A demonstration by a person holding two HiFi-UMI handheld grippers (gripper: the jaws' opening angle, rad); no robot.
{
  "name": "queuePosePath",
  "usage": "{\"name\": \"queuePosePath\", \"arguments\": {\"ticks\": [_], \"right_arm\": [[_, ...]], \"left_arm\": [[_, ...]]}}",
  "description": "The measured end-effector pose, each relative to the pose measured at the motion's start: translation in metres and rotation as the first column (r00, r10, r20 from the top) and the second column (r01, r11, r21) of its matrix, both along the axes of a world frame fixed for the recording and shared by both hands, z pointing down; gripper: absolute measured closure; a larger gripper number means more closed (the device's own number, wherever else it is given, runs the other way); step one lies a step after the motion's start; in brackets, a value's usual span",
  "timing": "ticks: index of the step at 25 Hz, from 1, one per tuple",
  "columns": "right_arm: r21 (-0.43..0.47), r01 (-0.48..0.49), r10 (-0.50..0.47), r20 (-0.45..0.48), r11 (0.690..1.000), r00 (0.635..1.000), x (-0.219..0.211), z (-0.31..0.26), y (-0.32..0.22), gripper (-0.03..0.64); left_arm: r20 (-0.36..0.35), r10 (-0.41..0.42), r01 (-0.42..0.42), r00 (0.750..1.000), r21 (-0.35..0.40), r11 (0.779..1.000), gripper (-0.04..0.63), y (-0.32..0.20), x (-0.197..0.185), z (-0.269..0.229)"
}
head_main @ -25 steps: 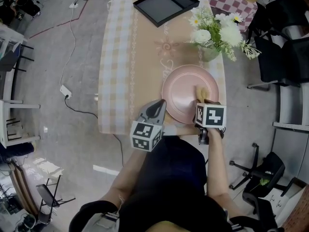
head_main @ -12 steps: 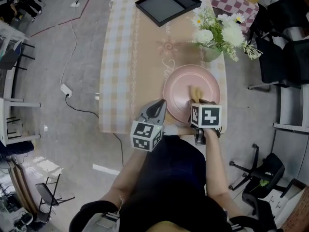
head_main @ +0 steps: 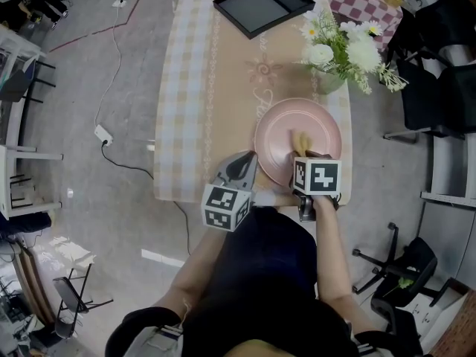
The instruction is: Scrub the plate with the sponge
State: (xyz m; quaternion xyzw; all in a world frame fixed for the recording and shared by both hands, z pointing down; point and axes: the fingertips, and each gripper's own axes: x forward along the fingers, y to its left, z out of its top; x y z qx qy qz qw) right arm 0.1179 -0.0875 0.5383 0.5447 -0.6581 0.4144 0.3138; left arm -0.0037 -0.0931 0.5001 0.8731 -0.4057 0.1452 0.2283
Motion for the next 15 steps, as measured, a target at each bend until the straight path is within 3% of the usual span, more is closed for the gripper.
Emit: {"name": "queuePosePath", "arguments": {"ticks": [15], "right_arm": [[0.003, 0.029, -0.029, 0.029, 1.0, 0.999, -0.017, 0.0, -0.004, 0.523]], "left_arm": [[0.001, -0.025, 0.025, 1.0, -0.004, 1.0, 0.578, 0.001, -0.01, 0.002]]}}
